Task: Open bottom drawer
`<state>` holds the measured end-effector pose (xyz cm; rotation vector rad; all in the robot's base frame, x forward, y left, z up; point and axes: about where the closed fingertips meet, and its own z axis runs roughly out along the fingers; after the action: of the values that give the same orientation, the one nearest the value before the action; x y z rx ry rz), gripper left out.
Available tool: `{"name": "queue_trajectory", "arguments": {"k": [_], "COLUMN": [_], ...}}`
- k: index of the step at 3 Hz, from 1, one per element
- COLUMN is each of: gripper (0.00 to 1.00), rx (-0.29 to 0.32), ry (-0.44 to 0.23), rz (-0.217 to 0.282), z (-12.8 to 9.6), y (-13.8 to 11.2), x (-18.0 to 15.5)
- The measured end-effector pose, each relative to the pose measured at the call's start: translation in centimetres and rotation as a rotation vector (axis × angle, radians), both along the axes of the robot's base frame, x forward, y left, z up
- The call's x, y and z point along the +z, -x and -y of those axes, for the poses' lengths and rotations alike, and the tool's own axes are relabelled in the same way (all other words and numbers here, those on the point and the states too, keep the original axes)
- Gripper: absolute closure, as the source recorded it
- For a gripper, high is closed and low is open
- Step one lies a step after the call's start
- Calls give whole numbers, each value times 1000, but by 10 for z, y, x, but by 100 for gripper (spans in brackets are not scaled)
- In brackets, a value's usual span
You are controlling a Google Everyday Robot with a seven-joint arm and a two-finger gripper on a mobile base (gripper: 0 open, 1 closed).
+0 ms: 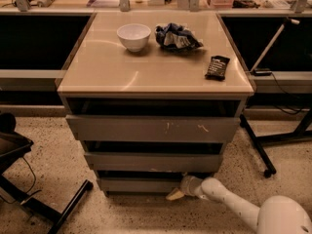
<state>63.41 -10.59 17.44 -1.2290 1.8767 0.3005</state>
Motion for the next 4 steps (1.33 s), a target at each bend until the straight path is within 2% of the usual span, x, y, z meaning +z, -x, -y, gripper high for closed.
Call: {"name": "queue_trajectory", "arguments": {"k": [1, 2, 4], "gripper": [0, 19, 66], "rx": [-3, -3, -3], "ry": [0, 0, 0], "rz": [2, 2, 2], "z": [1, 1, 1], "y": [-2, -2, -2], "x": [1, 1, 0]}}
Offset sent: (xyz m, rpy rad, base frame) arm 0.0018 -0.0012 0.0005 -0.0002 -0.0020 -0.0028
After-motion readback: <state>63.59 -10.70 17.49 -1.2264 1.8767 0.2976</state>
